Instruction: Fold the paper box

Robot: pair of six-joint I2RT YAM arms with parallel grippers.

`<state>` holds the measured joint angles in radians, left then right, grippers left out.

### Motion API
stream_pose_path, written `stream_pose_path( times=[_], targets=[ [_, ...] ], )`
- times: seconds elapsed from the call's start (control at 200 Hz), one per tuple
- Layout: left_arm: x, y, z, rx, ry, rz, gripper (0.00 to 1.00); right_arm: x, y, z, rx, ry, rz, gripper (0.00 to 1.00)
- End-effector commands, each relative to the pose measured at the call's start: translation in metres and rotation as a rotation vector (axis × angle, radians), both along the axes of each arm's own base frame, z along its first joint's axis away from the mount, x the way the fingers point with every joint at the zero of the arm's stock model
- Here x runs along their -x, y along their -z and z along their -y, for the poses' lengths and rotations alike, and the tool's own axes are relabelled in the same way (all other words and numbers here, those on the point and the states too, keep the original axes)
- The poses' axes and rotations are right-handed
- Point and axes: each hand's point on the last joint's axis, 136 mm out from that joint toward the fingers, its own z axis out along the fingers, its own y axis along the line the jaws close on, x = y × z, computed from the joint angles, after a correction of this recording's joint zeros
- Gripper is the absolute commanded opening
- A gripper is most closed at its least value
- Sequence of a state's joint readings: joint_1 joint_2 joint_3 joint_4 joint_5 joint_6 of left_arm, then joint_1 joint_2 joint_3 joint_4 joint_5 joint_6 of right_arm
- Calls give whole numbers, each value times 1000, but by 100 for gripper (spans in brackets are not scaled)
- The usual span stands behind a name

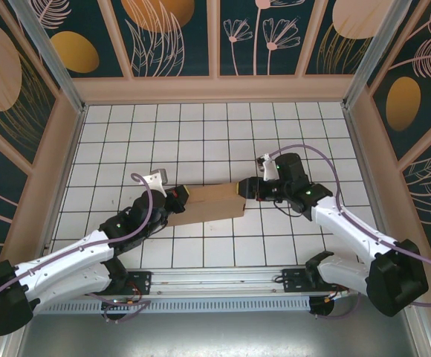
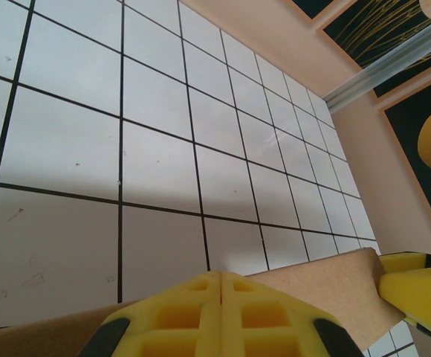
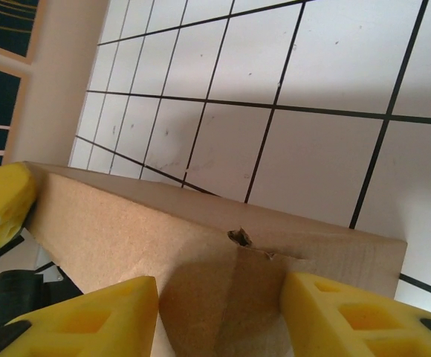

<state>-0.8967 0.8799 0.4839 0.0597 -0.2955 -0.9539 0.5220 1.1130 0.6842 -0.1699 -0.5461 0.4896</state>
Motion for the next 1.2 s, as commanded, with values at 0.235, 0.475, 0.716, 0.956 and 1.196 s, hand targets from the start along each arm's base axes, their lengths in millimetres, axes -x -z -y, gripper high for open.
stream_pose_path(
  times=[0.235, 0.475, 0.716, 0.956, 1.196],
  targets=[
    [24, 55, -6, -112, 67, -154, 0, -14, -54, 31, 233, 92, 202, 47],
    [22, 50, -6, -111, 60, -149, 0, 7, -82, -32, 217, -86, 353, 30],
    [22, 47, -7, -114, 56, -147, 0, 31, -73, -94, 90, -239, 308, 0],
    [20, 38, -9, -113, 47, -129, 0, 33, -39, -108, 137, -252, 252, 0],
    [16, 18, -10, -115, 38, -88, 0, 26, -6, -96, 241, -192, 217, 0]
  ],
)
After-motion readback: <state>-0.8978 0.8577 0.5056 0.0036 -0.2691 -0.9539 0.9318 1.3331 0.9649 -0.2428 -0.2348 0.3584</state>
